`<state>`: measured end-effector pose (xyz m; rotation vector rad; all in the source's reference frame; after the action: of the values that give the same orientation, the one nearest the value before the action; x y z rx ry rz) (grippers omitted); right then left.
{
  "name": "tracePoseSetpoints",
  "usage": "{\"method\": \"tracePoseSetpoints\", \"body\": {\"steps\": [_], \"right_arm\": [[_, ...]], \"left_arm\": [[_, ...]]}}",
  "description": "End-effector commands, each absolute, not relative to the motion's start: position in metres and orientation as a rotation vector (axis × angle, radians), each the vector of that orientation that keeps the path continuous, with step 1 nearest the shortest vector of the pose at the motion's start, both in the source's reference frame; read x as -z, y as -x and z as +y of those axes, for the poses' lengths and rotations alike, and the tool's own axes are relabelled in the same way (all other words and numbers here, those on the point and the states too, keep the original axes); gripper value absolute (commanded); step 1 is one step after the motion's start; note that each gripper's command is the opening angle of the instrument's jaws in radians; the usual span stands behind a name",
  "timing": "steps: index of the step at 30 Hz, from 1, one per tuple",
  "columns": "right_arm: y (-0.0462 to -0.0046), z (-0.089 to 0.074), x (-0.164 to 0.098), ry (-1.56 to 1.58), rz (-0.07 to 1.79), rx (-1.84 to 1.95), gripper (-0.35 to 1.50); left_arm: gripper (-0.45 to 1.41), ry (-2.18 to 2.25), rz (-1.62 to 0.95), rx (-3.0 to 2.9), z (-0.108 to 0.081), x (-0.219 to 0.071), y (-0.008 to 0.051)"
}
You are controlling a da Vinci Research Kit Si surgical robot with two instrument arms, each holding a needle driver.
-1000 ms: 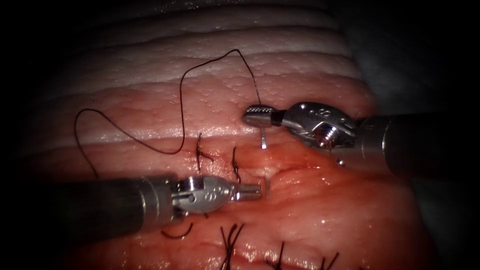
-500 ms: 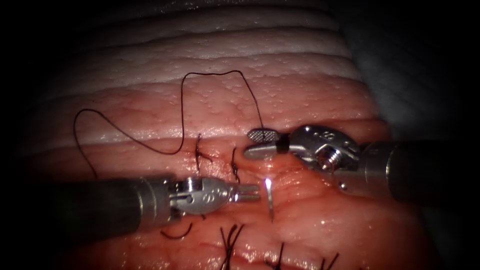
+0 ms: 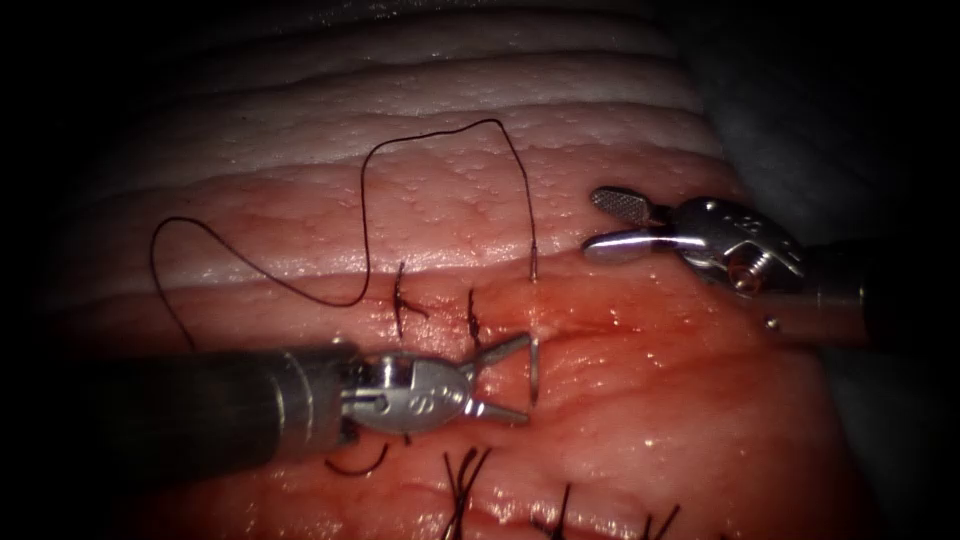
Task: Wound Closure
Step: Pull needle the rest of the way through using left grapser
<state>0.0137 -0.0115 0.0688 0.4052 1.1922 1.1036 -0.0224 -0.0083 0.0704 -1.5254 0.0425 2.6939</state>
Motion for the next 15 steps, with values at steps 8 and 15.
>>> {"method": "tracePoseSetpoints", "body": {"steps": [8,15], "right_arm": [[-0.0142,-0.0135,-0.0704,-0.393,1.202,-1.087,1.04],[-0.0143,-0.0138,-0.0703,-0.392,1.202,-1.087,1.01]], "left_arm": [[0.05,1.545,0.021,-2.721,-0.0082,-0.0742,0.0235],[0.07,1.56,0.013,-2.723,-0.0074,-0.0753,0.0232]]}}
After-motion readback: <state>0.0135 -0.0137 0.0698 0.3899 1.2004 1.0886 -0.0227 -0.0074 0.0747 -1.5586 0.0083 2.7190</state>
